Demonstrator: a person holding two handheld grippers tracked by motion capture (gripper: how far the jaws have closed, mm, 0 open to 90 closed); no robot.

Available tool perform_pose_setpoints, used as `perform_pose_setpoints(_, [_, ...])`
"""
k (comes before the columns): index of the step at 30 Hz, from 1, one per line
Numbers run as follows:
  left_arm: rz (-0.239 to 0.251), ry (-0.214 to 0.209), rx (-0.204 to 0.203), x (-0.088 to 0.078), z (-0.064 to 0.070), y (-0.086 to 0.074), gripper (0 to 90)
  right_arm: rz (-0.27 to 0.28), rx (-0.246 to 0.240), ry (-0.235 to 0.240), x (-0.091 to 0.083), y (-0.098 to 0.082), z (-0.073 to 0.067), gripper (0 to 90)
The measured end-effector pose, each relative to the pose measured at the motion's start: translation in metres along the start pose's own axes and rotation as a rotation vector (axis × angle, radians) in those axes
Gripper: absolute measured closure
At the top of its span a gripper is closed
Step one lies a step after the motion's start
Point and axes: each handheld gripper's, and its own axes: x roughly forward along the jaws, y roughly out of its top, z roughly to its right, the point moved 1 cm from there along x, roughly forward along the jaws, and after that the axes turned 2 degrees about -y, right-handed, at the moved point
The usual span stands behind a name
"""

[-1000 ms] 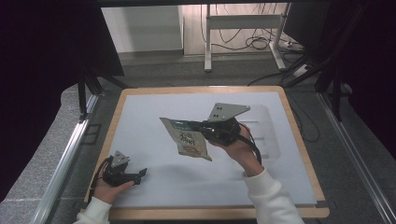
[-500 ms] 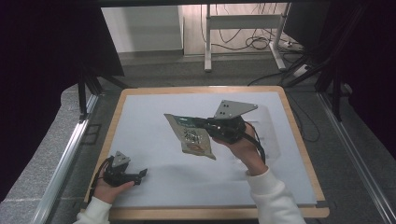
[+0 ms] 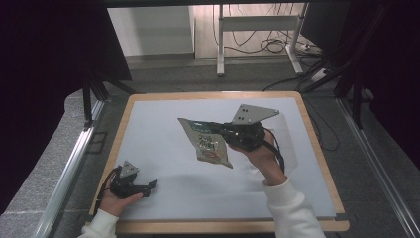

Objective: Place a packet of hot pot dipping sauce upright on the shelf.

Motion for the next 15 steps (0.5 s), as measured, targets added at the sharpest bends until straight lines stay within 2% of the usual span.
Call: perform_pose_setpoints(15, [-0.005, 0.000, 0.001, 0.0009, 0.0003, -0.0001, 12.2, 0.018, 0.015, -0.024, -0.0077, 0.0006, 0.0063, 89.7])
